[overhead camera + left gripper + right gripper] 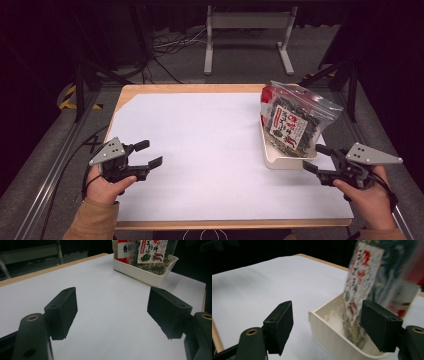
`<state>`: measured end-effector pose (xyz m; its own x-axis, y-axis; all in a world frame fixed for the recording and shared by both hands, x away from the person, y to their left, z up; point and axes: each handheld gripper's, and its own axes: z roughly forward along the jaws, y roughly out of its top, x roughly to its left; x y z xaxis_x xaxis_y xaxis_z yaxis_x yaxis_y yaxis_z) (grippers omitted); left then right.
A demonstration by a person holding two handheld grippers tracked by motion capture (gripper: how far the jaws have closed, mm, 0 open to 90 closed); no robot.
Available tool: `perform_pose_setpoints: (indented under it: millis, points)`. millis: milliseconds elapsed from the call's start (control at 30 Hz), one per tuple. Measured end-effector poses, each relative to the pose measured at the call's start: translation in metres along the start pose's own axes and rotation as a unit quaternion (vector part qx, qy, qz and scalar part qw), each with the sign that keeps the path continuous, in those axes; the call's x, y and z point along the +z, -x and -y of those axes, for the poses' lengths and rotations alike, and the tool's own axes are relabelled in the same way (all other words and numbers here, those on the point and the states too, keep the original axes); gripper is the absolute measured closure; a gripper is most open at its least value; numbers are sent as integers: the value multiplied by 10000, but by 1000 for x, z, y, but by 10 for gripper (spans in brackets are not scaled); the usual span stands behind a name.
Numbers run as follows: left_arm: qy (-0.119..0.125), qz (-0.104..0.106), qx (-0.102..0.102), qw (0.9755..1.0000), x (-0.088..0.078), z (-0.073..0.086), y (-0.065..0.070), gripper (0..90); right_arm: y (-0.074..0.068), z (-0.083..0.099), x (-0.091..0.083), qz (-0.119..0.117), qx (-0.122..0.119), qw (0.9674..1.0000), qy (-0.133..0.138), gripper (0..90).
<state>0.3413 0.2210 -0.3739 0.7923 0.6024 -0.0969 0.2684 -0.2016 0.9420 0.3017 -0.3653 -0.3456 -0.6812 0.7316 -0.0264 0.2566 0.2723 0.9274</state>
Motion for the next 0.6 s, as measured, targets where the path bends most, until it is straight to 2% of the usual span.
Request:
perform_pose_setpoints:
  millis: [200,600]
  points:
    - [-91,-15,-4,10000,3,5,1,241,-13,8,10,-361,-100,9993,91,270]
    - [-171,7,-165,9997,8,18,0,221,-32,32,46,-779,-263,9966,34,276]
